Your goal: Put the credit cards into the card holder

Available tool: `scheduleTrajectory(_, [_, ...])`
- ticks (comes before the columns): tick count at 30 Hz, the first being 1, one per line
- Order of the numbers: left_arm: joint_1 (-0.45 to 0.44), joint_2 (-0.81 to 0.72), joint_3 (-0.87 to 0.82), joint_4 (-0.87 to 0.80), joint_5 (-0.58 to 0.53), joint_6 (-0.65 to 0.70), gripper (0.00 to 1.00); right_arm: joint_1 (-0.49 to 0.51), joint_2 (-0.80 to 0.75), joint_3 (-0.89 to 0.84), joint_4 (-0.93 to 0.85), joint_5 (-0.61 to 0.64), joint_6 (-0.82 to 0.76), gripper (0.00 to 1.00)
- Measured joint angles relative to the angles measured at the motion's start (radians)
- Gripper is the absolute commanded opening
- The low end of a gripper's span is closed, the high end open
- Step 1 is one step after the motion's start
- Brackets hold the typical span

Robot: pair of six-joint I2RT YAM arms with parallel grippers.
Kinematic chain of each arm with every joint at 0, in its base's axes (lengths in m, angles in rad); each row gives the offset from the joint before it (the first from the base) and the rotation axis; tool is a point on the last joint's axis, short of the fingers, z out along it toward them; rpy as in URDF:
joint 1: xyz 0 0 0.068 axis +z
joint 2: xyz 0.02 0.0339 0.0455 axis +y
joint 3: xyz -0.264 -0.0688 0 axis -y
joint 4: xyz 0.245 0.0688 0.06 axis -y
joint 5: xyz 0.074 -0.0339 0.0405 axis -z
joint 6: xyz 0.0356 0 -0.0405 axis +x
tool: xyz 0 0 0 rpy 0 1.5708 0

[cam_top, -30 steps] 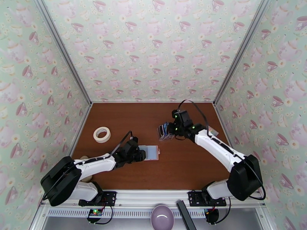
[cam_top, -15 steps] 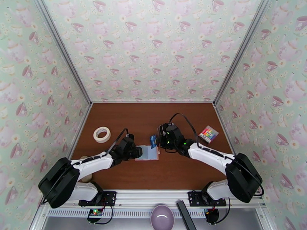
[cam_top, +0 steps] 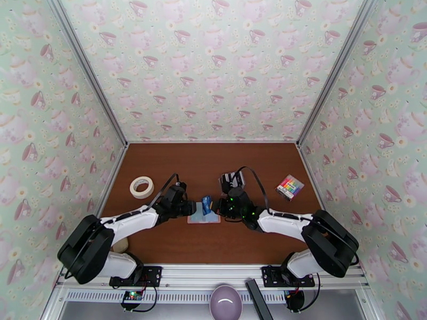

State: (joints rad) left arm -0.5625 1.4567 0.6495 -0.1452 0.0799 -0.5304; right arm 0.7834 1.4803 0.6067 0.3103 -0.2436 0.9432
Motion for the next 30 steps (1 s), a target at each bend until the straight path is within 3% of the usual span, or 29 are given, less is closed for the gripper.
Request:
scheduleTrajectory(6, [0.008,0.087,0.042,-0.031,0.023,0.046,0.43,0.009,0.005,-0.047,0.05,0.012,0.016,0.0])
scheduleTrajectory(18, [0.013,0.103,0.05,-0.037,0.043,0.068,0.35,0.01,0.047,-0.086,0.108,0.023,0.026,0.0])
scheduleTrajectory(30, [0.014,0.108,0.052,-0.034,0.045,0.066,0.34,0.01,0.132,-0.092,0.203,0.022,0.05,0.0])
